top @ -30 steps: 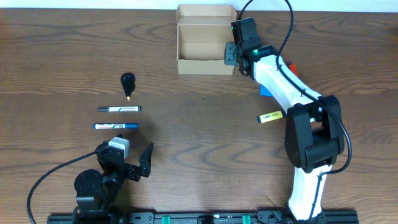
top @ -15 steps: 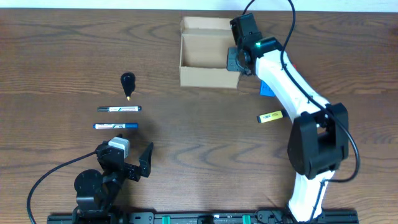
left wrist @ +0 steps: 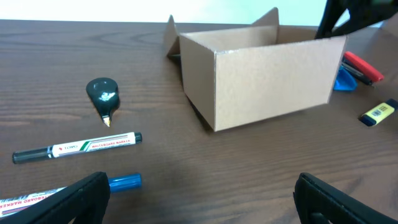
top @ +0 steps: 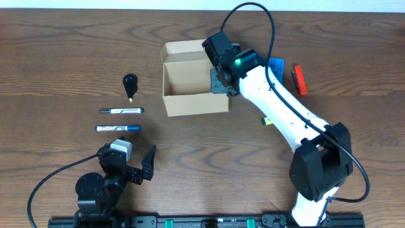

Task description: Pack container

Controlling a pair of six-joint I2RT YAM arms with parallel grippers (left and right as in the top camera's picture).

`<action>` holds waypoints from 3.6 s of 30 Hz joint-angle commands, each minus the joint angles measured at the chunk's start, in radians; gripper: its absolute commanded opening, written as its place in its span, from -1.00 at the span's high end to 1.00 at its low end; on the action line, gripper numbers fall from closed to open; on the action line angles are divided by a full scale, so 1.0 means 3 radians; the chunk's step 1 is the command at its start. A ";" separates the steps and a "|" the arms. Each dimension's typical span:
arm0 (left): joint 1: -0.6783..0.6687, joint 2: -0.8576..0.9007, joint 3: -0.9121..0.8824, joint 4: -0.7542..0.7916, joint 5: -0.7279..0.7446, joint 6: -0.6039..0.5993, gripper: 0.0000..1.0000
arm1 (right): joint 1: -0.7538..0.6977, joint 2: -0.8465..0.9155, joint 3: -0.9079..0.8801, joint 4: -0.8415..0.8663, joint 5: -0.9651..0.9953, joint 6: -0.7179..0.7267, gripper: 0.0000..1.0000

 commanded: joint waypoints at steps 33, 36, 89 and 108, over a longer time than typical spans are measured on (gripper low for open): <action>0.0006 -0.0028 -0.0070 -0.0009 0.0060 0.0001 -0.91 | -0.0092 -0.0689 -0.0300 -0.0175 0.0163 -0.0226 -0.47; 0.0006 -0.0028 -0.0070 -0.0009 0.0060 0.0001 -0.91 | -0.0266 -0.0968 -0.0301 -0.0233 0.0163 -0.0401 -0.59; 0.0006 -0.0028 -0.0069 -0.0009 0.0060 0.0001 -0.91 | -0.1503 0.0348 -0.1209 0.2065 -0.0308 -0.0500 -0.95; 0.0006 -0.0028 -0.0070 -0.0009 0.0060 0.0001 -0.91 | -0.1504 0.0533 -0.1208 0.2093 -0.0547 -0.0664 -0.19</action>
